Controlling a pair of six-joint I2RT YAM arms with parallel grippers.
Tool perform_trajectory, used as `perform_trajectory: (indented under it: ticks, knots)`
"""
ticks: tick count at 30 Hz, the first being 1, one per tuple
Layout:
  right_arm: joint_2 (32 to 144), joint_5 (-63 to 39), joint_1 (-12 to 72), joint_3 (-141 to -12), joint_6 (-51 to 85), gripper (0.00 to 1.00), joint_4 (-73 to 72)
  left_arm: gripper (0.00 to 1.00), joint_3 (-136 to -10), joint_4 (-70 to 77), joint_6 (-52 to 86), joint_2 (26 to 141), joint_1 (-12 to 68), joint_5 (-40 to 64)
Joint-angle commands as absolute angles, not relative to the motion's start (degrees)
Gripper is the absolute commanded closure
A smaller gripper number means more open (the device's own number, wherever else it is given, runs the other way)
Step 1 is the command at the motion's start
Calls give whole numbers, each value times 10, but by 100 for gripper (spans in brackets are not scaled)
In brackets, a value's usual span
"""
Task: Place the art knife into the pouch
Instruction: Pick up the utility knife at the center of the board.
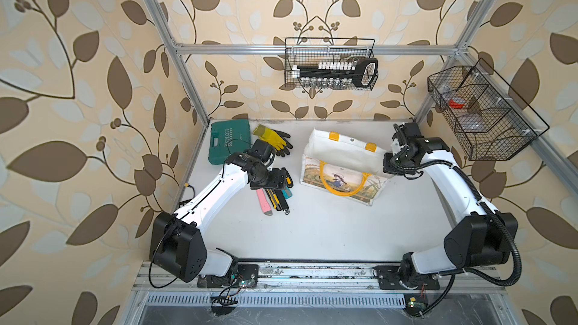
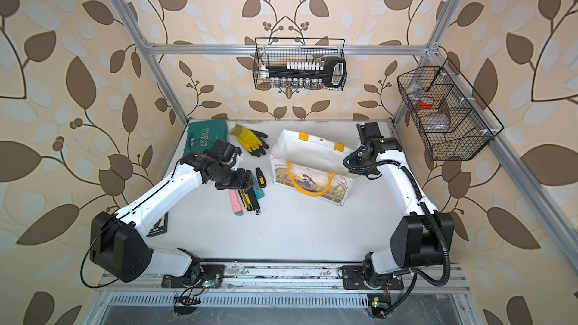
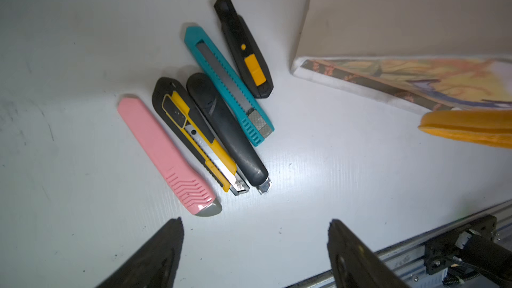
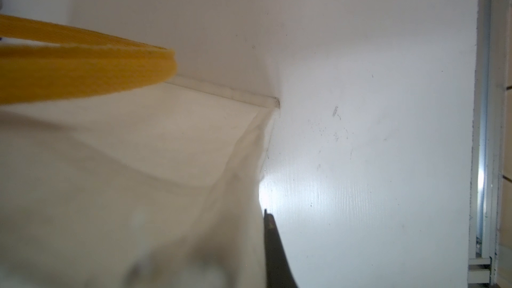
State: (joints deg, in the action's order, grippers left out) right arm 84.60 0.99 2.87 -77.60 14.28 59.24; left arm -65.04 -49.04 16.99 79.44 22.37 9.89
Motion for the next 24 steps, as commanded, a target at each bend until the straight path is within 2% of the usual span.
perform_trajectory:
  ticks: [1,11,19,24]
  knots:
    - [833,-4,33,-754,144,100,592,17,-626,-447,198,770,240,83]
    - [825,-7,44,-743,143,100,588,25,-544,-410,258,792,255,-17]
    - [822,-12,46,-739,140,100,583,43,-508,-401,299,792,222,-69]
    - [830,-17,47,-741,135,100,582,47,-489,-374,302,793,176,-45]
